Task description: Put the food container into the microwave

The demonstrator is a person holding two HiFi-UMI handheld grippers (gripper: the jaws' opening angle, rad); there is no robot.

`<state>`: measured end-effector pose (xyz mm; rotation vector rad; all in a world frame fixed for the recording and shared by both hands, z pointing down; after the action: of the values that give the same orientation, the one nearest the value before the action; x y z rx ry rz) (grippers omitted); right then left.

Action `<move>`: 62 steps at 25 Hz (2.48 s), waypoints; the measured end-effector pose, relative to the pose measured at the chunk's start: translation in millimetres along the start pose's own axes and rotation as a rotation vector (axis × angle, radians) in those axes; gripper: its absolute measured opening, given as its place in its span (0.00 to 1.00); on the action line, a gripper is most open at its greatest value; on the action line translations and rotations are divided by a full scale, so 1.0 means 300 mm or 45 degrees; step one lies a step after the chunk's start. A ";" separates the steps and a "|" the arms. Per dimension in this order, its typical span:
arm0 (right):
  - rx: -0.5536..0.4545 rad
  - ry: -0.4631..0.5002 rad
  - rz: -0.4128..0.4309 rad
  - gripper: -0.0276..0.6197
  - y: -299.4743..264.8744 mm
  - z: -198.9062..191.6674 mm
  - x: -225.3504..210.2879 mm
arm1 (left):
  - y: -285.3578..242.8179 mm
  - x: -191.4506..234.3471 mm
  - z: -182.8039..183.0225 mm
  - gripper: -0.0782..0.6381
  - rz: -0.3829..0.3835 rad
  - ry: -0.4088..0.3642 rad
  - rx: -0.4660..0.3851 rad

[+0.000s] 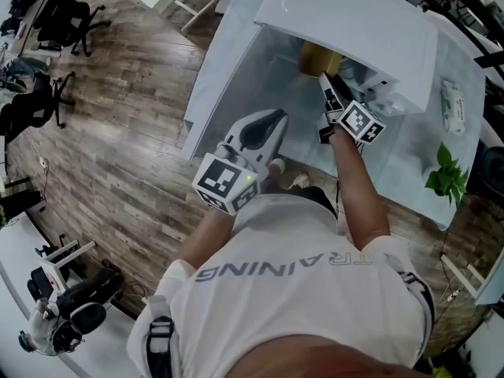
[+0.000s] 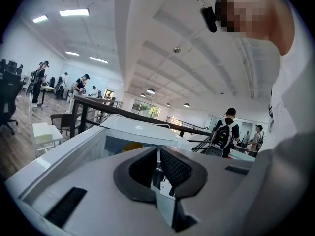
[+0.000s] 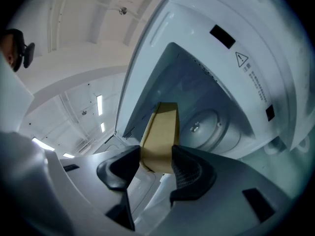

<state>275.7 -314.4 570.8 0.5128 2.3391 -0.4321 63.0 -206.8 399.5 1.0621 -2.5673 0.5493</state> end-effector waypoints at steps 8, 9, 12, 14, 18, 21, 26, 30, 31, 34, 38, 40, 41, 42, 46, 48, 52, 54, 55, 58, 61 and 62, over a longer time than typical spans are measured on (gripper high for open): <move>-0.132 -0.052 -0.073 0.38 -0.096 0.049 -0.054 | -0.009 0.036 0.018 0.18 0.018 -0.001 0.000; -0.146 -0.061 -0.083 0.38 -0.108 0.051 -0.059 | -0.009 0.038 0.019 0.18 0.023 -0.009 0.001; -0.190 -0.085 -0.098 0.38 -0.140 0.058 -0.073 | -0.007 0.038 0.022 0.18 0.033 -0.045 0.000; -0.218 -0.094 -0.103 0.38 -0.159 0.067 -0.084 | -0.007 0.037 0.022 0.18 0.031 -0.043 -0.005; -0.269 -0.102 -0.110 0.38 -0.196 0.081 -0.109 | -0.004 0.038 0.022 0.18 0.034 -0.040 -0.001; -0.301 -0.136 -0.133 0.38 -0.212 0.087 -0.130 | 0.000 0.039 0.031 0.18 0.036 -0.041 -0.007; -0.344 -0.217 -0.156 0.38 -0.225 0.084 -0.161 | -0.002 0.039 0.033 0.18 0.035 -0.041 -0.015; -0.349 -0.247 -0.171 0.38 -0.228 0.077 -0.163 | 0.006 0.040 0.038 0.18 0.042 -0.044 -0.016; -0.347 -0.245 -0.174 0.38 -0.229 0.075 -0.161 | 0.008 0.043 0.039 0.18 0.044 -0.041 -0.018; -0.337 -0.243 -0.184 0.38 -0.231 0.068 -0.159 | 0.009 0.048 0.040 0.18 0.040 -0.024 -0.026; -0.339 -0.250 -0.189 0.38 -0.227 0.066 -0.162 | 0.009 0.046 0.039 0.18 0.038 -0.020 -0.028; -0.344 -0.238 -0.183 0.39 -0.225 0.071 -0.157 | 0.011 0.047 0.038 0.18 0.034 -0.018 -0.026; -0.344 -0.232 -0.176 0.41 -0.226 0.073 -0.153 | 0.012 0.047 0.037 0.18 0.031 -0.015 -0.024; -0.343 -0.229 -0.168 0.44 -0.227 0.074 -0.150 | 0.013 0.048 0.036 0.18 0.029 -0.012 -0.021; -0.316 -0.200 -0.152 0.52 -0.231 0.075 -0.145 | 0.011 0.048 0.033 0.18 0.023 -0.009 -0.014; -0.273 -0.146 -0.155 0.56 -0.234 0.069 -0.142 | 0.011 0.049 0.032 0.18 0.023 -0.008 -0.013; -0.186 -0.005 -0.171 0.61 -0.243 0.060 -0.121 | 0.013 0.057 0.028 0.18 0.012 0.008 -0.004; -0.161 0.043 -0.178 0.63 -0.248 0.058 -0.111 | 0.014 0.060 0.026 0.18 0.004 0.010 0.003; -0.147 0.068 -0.183 0.64 -0.251 0.058 -0.107 | 0.014 0.060 0.027 0.18 0.005 0.014 0.006; -0.090 0.153 -0.206 0.65 -0.259 0.055 -0.104 | 0.011 0.061 0.030 0.18 -0.002 0.017 0.002; -0.012 0.290 -0.223 0.66 -0.272 0.046 -0.094 | 0.011 0.063 0.030 0.18 -0.005 0.020 0.000; 0.025 0.355 -0.243 0.66 -0.274 0.042 -0.092 | 0.011 0.064 0.028 0.18 -0.006 0.018 -0.002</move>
<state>262.8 -397.6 594.4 0.3794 2.6685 -0.4995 46.3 -220.1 399.3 1.0598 -2.5523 0.5514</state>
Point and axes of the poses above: the fingertips, and each gripper's own axes: y backward along the fingers, x to its left, z out of its top, the point moved 8 cm from there along y, backward along the fingers, and after that the axes turned 7 degrees about y, right-handed, at the moved point
